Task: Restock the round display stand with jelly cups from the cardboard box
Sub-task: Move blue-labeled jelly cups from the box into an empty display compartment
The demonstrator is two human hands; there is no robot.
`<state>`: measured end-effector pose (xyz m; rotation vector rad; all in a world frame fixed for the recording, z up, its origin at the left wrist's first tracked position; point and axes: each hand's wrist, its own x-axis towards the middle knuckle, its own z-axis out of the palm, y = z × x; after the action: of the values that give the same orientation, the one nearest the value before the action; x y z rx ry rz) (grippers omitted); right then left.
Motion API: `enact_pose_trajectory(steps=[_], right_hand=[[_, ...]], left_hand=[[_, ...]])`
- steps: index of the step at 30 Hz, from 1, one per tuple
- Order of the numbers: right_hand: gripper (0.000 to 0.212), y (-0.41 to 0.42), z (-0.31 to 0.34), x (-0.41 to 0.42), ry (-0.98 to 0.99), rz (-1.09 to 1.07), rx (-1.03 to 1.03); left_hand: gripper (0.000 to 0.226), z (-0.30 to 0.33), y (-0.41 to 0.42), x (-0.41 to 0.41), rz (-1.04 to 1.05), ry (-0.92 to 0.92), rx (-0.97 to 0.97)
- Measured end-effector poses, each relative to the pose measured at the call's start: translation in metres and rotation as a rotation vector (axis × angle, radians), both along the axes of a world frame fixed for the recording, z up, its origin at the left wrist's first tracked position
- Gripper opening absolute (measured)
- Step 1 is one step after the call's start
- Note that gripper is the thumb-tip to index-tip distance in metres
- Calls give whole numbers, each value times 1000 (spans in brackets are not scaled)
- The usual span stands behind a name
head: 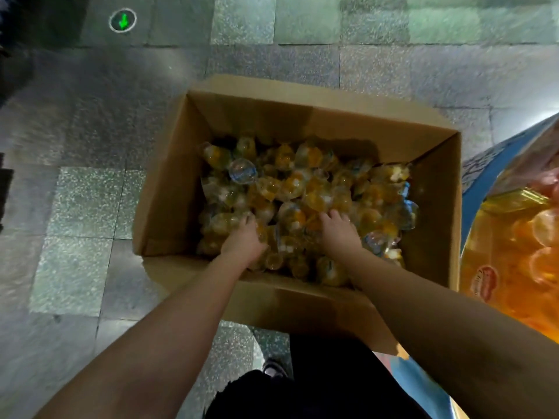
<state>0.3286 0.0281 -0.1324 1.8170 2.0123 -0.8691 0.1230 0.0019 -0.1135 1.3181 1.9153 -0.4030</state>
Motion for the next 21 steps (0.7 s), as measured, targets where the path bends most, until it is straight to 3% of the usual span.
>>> enact_pose_trajectory(steps=[6,10,13,18,21], right_hand=[[34,-1,-5,4,53,-10,34],[30,-5,0,9,119,6,-22],[8,-11,17,13,219,-122,3],[27,-31,65,24,346,-394,-45],[48,-54,91,31,631,-712,-146]], left_hand=[[87,-5,-10,-3,-107,8,80],[89,14,-16,0,-26,-72,178],[86,37,-23,-4,73,-167,250],[84,79,-49,-8,212,-383,353],[79,100,-70,-8,306,-560,376]])
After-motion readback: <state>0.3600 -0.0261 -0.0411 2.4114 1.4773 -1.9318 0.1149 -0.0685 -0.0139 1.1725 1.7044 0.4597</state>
